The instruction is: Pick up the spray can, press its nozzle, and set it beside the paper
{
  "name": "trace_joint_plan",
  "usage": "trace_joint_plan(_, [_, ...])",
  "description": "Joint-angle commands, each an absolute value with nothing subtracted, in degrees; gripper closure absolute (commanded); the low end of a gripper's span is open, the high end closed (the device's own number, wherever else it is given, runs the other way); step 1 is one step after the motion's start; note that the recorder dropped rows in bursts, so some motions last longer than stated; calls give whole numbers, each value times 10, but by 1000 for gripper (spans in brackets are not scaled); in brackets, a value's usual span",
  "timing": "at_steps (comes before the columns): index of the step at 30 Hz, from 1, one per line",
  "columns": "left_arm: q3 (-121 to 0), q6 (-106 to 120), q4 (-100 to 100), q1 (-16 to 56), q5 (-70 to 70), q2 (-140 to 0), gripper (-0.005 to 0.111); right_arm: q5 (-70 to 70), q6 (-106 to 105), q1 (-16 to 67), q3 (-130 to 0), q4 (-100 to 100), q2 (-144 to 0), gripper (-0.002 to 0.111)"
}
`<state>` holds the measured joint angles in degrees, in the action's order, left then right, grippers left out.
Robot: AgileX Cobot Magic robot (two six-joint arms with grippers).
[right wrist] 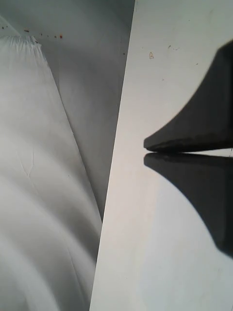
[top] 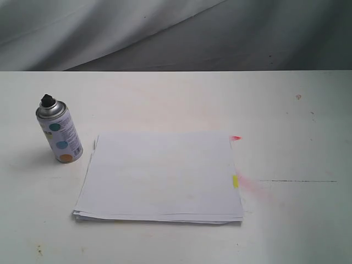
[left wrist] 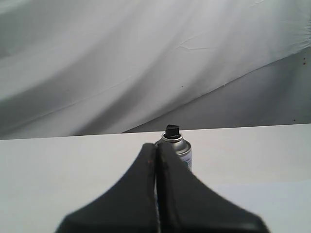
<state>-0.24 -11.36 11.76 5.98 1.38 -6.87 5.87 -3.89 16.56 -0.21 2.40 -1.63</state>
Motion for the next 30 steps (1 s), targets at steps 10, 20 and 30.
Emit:
trace_joint_plan(10, [0, -152, 110, 63, 112, -66, 107, 53, -41, 166, 0, 21, -16, 108])
trace_joint_plan(20, [-30, -489, 320, 63, 94, -93, 107, 53, -41, 166, 0, 21, -16, 108])
trace_joint_plan(30, [-207, -631, 430, 63, 44, -344, 107, 53, -41, 166, 0, 21, -16, 108])
